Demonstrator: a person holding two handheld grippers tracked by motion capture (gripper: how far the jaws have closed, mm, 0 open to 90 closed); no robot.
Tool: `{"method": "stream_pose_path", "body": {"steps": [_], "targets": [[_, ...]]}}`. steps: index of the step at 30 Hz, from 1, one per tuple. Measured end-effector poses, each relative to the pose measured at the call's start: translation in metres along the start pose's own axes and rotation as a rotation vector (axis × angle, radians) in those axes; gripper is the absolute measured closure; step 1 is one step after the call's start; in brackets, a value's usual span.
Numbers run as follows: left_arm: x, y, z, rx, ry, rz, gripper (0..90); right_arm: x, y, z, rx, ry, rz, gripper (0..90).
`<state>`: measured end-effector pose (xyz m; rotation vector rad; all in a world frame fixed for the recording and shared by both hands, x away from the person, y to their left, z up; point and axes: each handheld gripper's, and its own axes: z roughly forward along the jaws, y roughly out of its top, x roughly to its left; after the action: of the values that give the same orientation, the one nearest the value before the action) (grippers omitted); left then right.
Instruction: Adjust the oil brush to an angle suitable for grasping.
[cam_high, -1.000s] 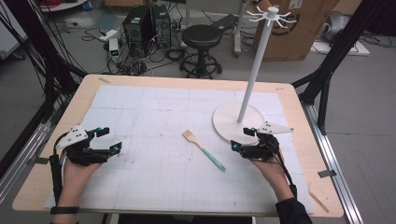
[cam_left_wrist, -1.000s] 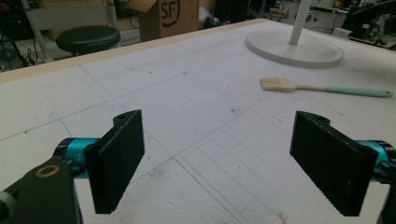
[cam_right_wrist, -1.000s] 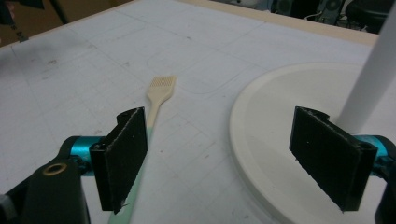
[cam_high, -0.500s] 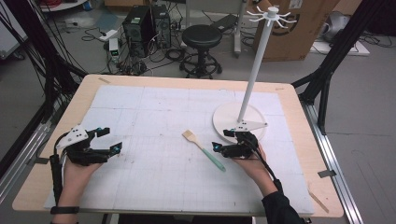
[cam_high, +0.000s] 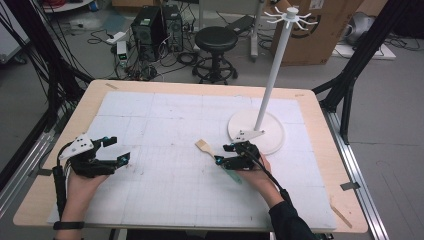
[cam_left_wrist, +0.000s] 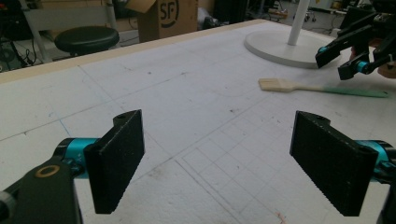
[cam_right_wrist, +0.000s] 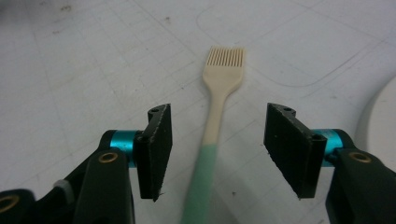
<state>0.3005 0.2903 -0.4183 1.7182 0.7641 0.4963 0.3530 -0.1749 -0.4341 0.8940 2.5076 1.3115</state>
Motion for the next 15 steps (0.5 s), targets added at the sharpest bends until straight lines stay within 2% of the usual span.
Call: {"method": "stream_pose_path", "body": {"steps": [4,8,10,13,15], "targets": [[0.0,0.0,0.0,0.002,0.0,0.001,18.5,0.001,-0.002,0.009,0.051,-0.002,-0.016,50.3],[0.0,0.0,0.0,0.0,0.0,-0.001,18.5,0.003,-0.003,0.012,0.074,-0.002,-0.012,54.8],[0.0,0.0,0.0,-0.001,0.0,-0.001,18.5,0.004,-0.003,0.014,0.091,-0.006,-0.028,58.6],[0.001,0.0,0.0,-0.002,0.003,0.002,18.5,0.004,-0.003,0.015,0.098,-0.024,-0.03,65.3],[0.001,0.0,0.0,-0.001,0.003,0.003,18.5,0.004,-0.003,0.015,0.097,-0.03,-0.034,66.8]]}}
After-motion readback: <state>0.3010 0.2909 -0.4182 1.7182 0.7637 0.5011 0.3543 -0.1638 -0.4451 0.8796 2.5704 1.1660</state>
